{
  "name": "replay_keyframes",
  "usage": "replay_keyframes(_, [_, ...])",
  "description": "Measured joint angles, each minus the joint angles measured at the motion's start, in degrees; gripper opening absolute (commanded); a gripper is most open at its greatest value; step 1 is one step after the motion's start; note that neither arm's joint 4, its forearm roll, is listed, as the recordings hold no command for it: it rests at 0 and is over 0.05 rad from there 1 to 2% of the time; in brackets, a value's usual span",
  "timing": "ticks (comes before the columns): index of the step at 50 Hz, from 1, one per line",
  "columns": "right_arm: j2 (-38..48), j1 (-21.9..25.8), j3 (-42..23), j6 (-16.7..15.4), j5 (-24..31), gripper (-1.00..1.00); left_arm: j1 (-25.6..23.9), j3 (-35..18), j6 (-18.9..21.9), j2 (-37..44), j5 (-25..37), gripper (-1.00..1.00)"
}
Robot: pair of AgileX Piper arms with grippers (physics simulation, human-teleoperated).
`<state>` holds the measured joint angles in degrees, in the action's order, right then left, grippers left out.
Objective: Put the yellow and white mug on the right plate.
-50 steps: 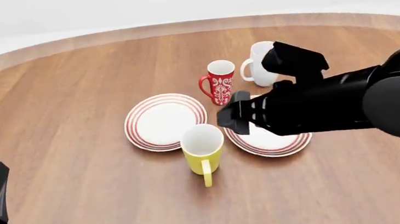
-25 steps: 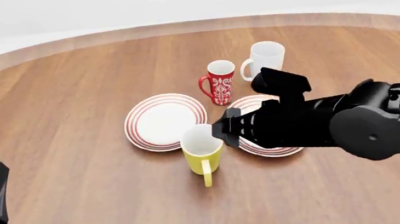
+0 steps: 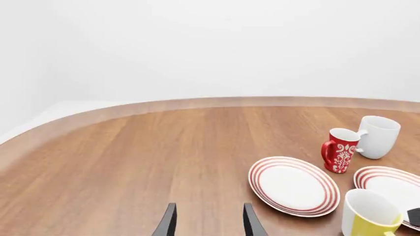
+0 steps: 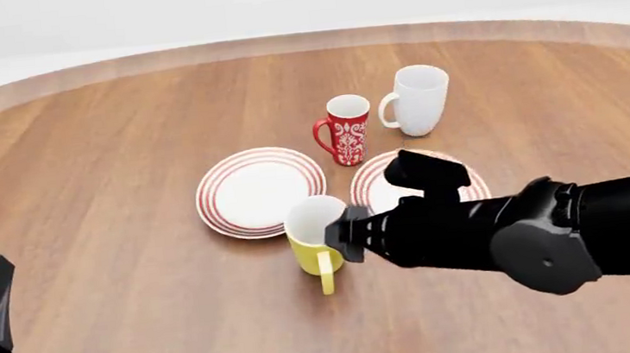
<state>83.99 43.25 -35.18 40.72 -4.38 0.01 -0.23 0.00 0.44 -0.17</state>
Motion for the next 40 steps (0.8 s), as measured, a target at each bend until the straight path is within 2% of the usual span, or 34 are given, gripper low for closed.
replay_keyframes(19, [2.53, 1.68, 1.62, 2.59, -5.00, 1.00, 0.00, 0.00, 0.00, 0.01, 0.00, 1.00])
replay_keyframes(40, [3.81, 2.29, 1.29, 2.85, -6.29, 1.00, 0.00, 0.01, 0.02, -0.03, 0.02, 1.00])
